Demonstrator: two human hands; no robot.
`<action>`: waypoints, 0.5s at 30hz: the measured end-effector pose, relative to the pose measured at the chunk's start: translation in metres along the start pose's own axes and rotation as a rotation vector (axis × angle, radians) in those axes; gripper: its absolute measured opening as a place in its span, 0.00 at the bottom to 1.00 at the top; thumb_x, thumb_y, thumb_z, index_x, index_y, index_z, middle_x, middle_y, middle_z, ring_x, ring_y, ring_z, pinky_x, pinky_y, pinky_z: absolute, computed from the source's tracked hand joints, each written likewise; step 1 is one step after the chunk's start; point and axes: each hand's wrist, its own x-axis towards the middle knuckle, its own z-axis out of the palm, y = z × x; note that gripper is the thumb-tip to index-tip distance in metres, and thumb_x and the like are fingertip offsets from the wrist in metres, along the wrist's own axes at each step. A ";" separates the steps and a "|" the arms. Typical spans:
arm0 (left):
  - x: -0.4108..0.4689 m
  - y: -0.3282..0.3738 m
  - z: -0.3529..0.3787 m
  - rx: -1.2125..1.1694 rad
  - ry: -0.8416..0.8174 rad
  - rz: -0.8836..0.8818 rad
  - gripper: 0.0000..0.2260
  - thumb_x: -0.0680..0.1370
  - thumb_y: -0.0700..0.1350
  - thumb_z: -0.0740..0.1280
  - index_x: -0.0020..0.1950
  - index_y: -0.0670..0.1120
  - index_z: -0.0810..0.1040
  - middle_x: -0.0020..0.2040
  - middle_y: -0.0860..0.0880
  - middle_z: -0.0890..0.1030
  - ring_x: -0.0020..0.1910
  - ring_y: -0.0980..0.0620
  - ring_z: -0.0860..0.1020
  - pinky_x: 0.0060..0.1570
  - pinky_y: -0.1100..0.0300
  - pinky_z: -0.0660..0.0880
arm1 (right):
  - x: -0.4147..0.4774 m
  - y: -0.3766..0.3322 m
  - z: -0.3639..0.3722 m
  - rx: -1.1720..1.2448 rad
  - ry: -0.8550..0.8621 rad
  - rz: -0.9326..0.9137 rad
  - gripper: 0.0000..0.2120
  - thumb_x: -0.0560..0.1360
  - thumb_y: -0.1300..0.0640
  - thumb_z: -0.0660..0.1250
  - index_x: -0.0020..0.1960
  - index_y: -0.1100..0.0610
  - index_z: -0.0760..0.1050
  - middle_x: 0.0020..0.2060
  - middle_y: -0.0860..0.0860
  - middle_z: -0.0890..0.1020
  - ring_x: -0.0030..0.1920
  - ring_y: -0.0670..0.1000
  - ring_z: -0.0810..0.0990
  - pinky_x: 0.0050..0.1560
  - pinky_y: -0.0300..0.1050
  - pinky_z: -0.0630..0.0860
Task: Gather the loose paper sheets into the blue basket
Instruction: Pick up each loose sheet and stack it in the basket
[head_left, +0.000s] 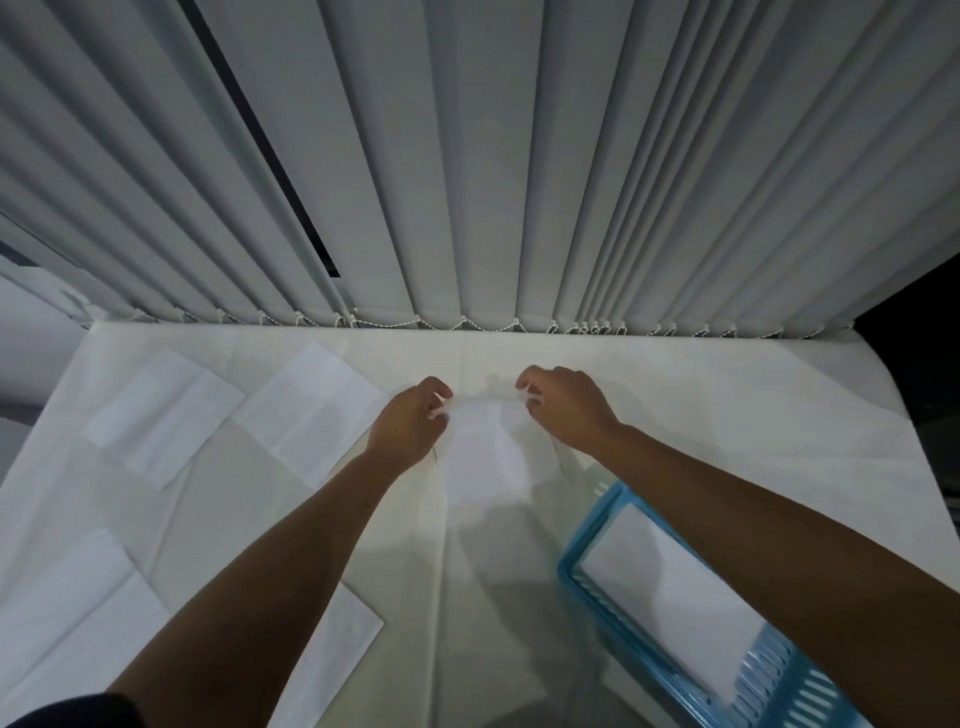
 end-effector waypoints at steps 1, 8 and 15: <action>-0.007 -0.001 0.000 0.031 -0.003 0.027 0.08 0.75 0.42 0.66 0.54 0.48 0.76 0.46 0.52 0.79 0.46 0.52 0.76 0.47 0.59 0.72 | -0.008 -0.001 0.000 -0.063 -0.014 -0.041 0.11 0.75 0.58 0.61 0.55 0.52 0.78 0.46 0.51 0.84 0.49 0.54 0.79 0.51 0.46 0.70; -0.043 -0.007 0.016 0.292 -0.097 0.209 0.07 0.76 0.46 0.64 0.51 0.49 0.80 0.50 0.49 0.79 0.54 0.48 0.76 0.51 0.56 0.72 | -0.051 0.004 0.011 -0.339 -0.075 -0.150 0.11 0.75 0.54 0.59 0.47 0.51 0.81 0.44 0.48 0.84 0.50 0.54 0.77 0.54 0.48 0.66; -0.060 -0.003 0.023 0.351 -0.103 0.142 0.12 0.76 0.59 0.62 0.49 0.54 0.79 0.51 0.55 0.80 0.56 0.55 0.74 0.55 0.59 0.70 | -0.066 0.009 0.014 -0.427 -0.199 -0.085 0.19 0.76 0.44 0.55 0.48 0.50 0.83 0.44 0.50 0.83 0.53 0.51 0.76 0.62 0.50 0.63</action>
